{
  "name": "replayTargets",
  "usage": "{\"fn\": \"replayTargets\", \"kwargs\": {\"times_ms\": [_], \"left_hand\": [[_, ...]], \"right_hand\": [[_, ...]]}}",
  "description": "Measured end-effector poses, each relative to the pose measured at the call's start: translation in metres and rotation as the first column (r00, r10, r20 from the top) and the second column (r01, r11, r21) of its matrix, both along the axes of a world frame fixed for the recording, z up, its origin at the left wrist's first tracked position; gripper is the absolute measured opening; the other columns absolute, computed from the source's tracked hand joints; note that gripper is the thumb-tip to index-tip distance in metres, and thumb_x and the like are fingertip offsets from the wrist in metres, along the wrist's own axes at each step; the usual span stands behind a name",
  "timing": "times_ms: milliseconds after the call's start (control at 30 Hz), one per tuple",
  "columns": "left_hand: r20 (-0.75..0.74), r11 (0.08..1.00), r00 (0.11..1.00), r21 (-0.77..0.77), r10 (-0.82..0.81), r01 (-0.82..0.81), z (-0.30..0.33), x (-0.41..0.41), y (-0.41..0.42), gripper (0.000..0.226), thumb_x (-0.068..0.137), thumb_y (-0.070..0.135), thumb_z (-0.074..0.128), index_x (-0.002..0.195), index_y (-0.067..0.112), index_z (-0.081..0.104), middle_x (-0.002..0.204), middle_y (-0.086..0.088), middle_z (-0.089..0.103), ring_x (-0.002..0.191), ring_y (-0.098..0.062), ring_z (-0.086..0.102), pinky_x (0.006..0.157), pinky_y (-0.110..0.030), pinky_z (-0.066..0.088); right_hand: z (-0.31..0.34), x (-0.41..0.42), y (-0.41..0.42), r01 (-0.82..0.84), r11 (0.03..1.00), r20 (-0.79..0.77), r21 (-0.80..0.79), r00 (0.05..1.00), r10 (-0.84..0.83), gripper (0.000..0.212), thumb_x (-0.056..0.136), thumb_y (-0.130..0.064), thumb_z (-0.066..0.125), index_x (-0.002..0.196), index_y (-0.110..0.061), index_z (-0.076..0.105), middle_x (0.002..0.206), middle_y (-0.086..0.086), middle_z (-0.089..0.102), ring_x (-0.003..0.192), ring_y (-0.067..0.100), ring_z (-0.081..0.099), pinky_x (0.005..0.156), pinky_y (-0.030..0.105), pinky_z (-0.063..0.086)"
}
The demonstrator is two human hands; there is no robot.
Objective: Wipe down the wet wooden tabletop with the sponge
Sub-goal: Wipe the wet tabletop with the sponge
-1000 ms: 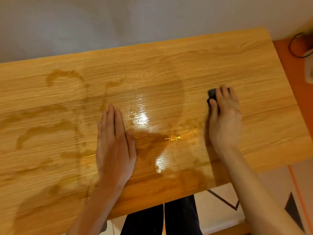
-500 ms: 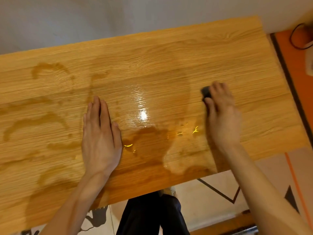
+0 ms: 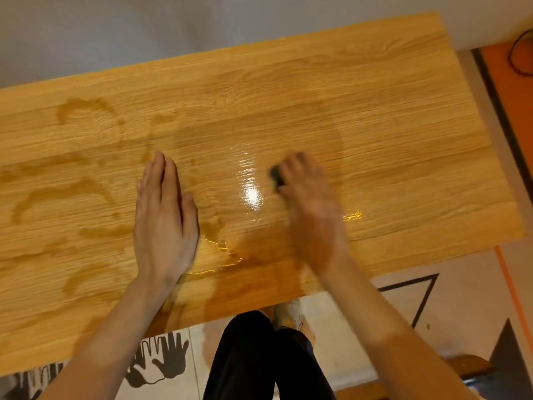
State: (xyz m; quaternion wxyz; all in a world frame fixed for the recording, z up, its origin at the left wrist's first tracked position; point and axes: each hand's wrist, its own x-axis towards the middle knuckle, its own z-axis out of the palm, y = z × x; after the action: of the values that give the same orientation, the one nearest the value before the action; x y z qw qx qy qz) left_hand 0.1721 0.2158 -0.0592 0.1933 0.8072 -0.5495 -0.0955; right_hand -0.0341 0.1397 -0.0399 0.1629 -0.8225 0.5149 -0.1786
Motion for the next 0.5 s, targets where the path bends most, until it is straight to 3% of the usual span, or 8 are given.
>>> {"fn": "replayTargets", "kwargs": {"times_ms": [100,167,267,333,433,500], "left_hand": [[-0.041,1.0,0.999,-0.011,-0.022,0.022,0.004,-0.004,0.01,0.054,0.108,0.022,0.033,0.157,0.0,0.026,0.166,-0.014,0.021,0.155,-0.026,0.016,0.126,-0.048,0.016],[-0.057,1.0,0.998,-0.001,-0.019,0.019,0.008,-0.016,0.027,0.053,0.108,0.021,0.033,0.156,0.0,0.027,0.166,-0.014,0.021,0.156,-0.026,0.016,0.126,-0.048,0.017],[-0.092,0.999,0.996,0.037,0.016,-0.012,0.008,-0.037,0.052,0.055,0.108,0.024,0.03,0.158,0.002,0.025,0.168,-0.009,0.016,0.157,-0.022,0.009,0.127,-0.046,0.012],[-0.071,0.998,0.997,0.045,0.036,-0.032,0.005,-0.043,0.06,0.055,0.108,0.024,0.028,0.158,0.002,0.023,0.169,-0.008,0.014,0.157,-0.02,0.008,0.127,-0.046,0.012],[-0.037,0.999,0.998,0.03,0.043,-0.041,0.003,-0.047,0.061,0.055,0.107,0.022,0.029,0.157,0.0,0.024,0.168,-0.01,0.016,0.157,-0.02,0.011,0.126,-0.046,0.015],[-0.016,0.999,0.999,0.023,0.04,-0.04,0.002,-0.049,0.062,0.054,0.107,0.022,0.029,0.157,0.001,0.024,0.168,-0.01,0.017,0.157,-0.021,0.012,0.127,-0.046,0.015]], "right_hand": [[0.009,-0.053,-0.008,0.302,0.946,0.021,0.121,0.952,-0.307,0.037,0.099,-0.007,0.047,0.135,0.001,0.051,0.146,0.016,0.045,0.142,0.03,0.032,0.121,0.046,0.019],[0.009,-0.03,0.005,0.338,0.937,0.079,0.089,0.935,-0.345,0.036,0.097,-0.002,0.05,0.132,0.006,0.052,0.142,0.023,0.048,0.138,0.036,0.037,0.117,0.053,0.024],[0.001,0.046,0.04,0.167,0.986,0.05,-0.014,0.985,-0.166,0.038,0.095,-0.012,0.057,0.132,-0.002,0.054,0.142,0.014,0.051,0.14,0.028,0.037,0.12,0.042,0.023],[-0.005,0.083,0.061,-0.019,1.0,0.039,-0.011,0.999,0.02,0.048,0.091,-0.016,0.063,0.136,-0.004,0.051,0.147,0.011,0.046,0.143,0.026,0.033,0.119,0.043,0.024],[-0.001,0.067,0.052,-0.217,0.975,-0.028,0.055,0.975,0.219,0.058,0.086,-0.006,0.065,0.14,-0.002,0.044,0.151,0.014,0.039,0.145,0.029,0.026,0.122,0.044,0.016],[0.002,0.023,0.032,-0.196,0.98,-0.024,0.039,0.98,0.197,0.049,0.085,0.006,0.062,0.133,0.002,0.052,0.142,0.019,0.05,0.139,0.032,0.035,0.121,0.04,0.016]]}}
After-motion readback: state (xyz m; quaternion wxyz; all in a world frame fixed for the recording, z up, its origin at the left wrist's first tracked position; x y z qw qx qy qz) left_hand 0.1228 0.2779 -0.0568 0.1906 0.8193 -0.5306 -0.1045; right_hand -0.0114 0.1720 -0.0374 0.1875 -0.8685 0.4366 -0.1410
